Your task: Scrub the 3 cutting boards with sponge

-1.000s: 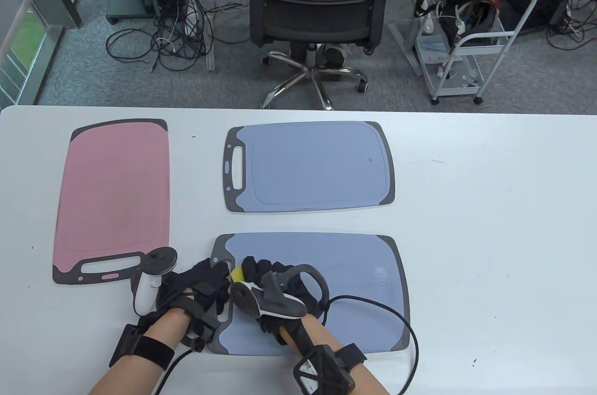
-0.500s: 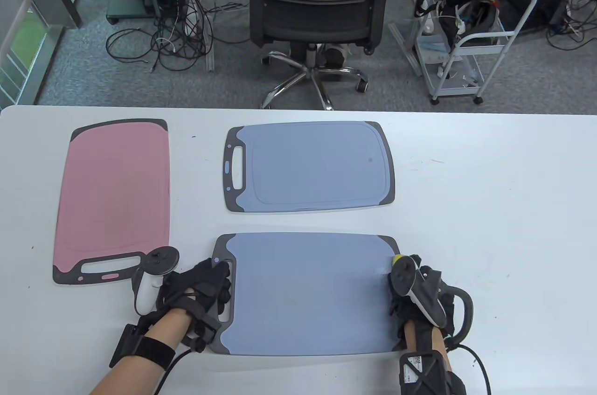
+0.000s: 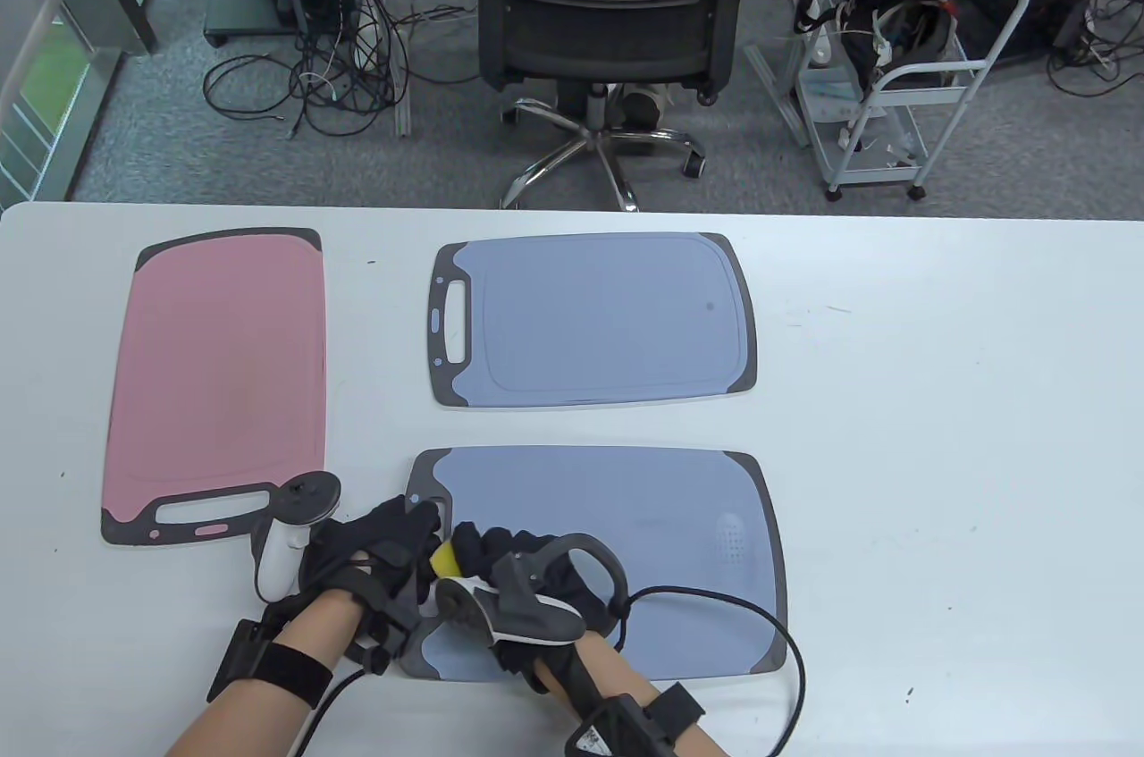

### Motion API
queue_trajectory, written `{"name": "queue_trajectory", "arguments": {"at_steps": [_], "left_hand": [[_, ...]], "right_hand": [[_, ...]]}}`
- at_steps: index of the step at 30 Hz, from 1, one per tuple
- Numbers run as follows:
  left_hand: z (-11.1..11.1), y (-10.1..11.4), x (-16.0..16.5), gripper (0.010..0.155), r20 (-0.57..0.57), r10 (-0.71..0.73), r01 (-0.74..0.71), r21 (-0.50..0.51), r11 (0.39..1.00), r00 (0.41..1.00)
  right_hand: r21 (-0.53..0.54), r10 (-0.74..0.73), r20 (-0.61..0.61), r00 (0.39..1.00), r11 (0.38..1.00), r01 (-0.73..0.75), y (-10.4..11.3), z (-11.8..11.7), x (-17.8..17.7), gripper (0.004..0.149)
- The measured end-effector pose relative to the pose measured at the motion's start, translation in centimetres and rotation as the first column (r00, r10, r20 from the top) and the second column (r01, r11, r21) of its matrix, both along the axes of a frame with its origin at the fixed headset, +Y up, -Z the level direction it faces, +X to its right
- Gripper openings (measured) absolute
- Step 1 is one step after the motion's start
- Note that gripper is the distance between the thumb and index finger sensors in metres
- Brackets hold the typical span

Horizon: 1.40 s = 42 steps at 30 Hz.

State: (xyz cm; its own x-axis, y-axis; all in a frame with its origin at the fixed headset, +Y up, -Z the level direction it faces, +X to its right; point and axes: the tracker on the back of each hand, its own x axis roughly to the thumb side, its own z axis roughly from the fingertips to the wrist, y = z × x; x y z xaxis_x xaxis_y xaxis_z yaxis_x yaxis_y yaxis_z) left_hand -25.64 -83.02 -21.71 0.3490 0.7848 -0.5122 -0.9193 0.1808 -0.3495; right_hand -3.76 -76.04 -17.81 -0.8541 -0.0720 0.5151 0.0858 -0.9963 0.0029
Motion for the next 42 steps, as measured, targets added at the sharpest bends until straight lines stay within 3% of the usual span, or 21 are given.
{"name": "queue_trajectory", "arguments": {"at_steps": [4, 7, 9, 11, 13, 15, 17, 20, 24, 27, 30, 33, 38, 40, 42], "left_hand": [[0.0, 0.0, 0.0, 0.053, 0.001, -0.010, 0.010, 0.005, 1.000, 1.000], [0.0, -0.1, 0.0, 0.053, -0.001, -0.022, 0.022, 0.013, 1.000, 1.000], [0.0, -0.1, 0.0, 0.053, -0.001, -0.029, 0.029, 0.016, 0.999, 1.000], [0.0, -0.1, 0.1, 0.053, -0.002, -0.038, 0.038, 0.021, 0.999, 0.999], [0.0, -0.1, 0.0, 0.053, -0.002, -0.038, 0.038, 0.021, 0.999, 0.999], [0.0, -0.1, 0.0, 0.053, -0.003, -0.041, 0.041, 0.022, 0.999, 0.999], [0.0, -0.1, 0.0, 0.053, -0.004, -0.040, 0.040, 0.020, 0.999, 0.999], [0.0, -0.1, 0.0, 0.053, -0.003, -0.037, 0.037, 0.018, 0.999, 0.999], [-0.1, -0.1, -0.1, 0.053, 0.001, -0.015, 0.015, 0.005, 1.000, 1.000], [-0.1, -0.1, -0.1, 0.053, -0.001, -0.013, 0.013, 0.006, 1.000, 1.000], [0.0, -0.1, -0.1, 0.052, -0.008, -0.030, 0.030, 0.017, 0.999, 1.000], [0.2, 0.0, 0.1, 0.052, -0.037, -0.030, 0.031, 0.030, 0.999, 0.999], [0.4, 0.0, 0.1, 0.051, -0.040, -0.019, 0.021, 0.033, 0.999, 0.999], [0.4, 0.0, 0.1, 0.051, -0.042, -0.017, 0.018, 0.031, 0.999, 0.999], [0.4, 0.0, 0.1, 0.051, -0.046, -0.018, 0.020, 0.031, 0.999, 0.999]], "right_hand": [[-0.008, 0.013, 0.236, 0.972, 1.000, -0.012, -0.7, -0.5, 9.3, 0.068], [-0.019, 0.004, 0.469, 0.883, 1.000, 0.006, -1.4, 0.1, 17.7, 0.068], [-0.035, -0.009, 0.582, 0.813, 0.999, 0.036, -1.8, 0.6, 21.8, 0.068], [-0.031, 0.010, 0.653, 0.757, 0.999, 0.013, -1.8, 0.6, 23.7, 0.069], [-0.041, 0.021, 0.632, 0.774, 0.999, 0.007, -1.7, 0.4, 22.9, 0.069], [-0.039, 0.051, 0.558, 0.828, 0.999, -0.035, -1.7, 0.1, 20.0, 0.068], [-0.019, 0.003, 0.402, 0.916, 1.000, 0.006, -1.2, -0.2, 14.6, 0.069], [-0.041, -0.044, 0.154, 0.987, 0.998, 0.051, -0.5, 0.6, 6.1, 0.070], [0.008, -0.008, -0.148, 0.989, 1.000, 0.009, -0.2, 3.2, -2.7, 0.070], [0.050, 0.037, -0.150, 0.988, 0.998, -0.030, -0.1, 3.3, -3.1, 0.070], [0.015, 0.024, 0.008, 1.000, 1.000, -0.024, -0.4, 2.0, 2.0, 0.069], [0.005, 0.039, 0.219, 0.975, 0.999, -0.041, -0.8, 1.4, 10.3, 0.069], [-0.050, 0.026, 0.597, 0.802, 0.999, 0.005, -1.6, 2.1, 23.0, 0.069], [-0.058, 0.038, 0.640, 0.767, 0.998, -0.001, -1.6, 2.0, 24.6, 0.069], [-0.059, 0.026, 0.627, 0.779, 0.998, 0.013, -1.5, 1.7, 23.4, 0.070]]}}
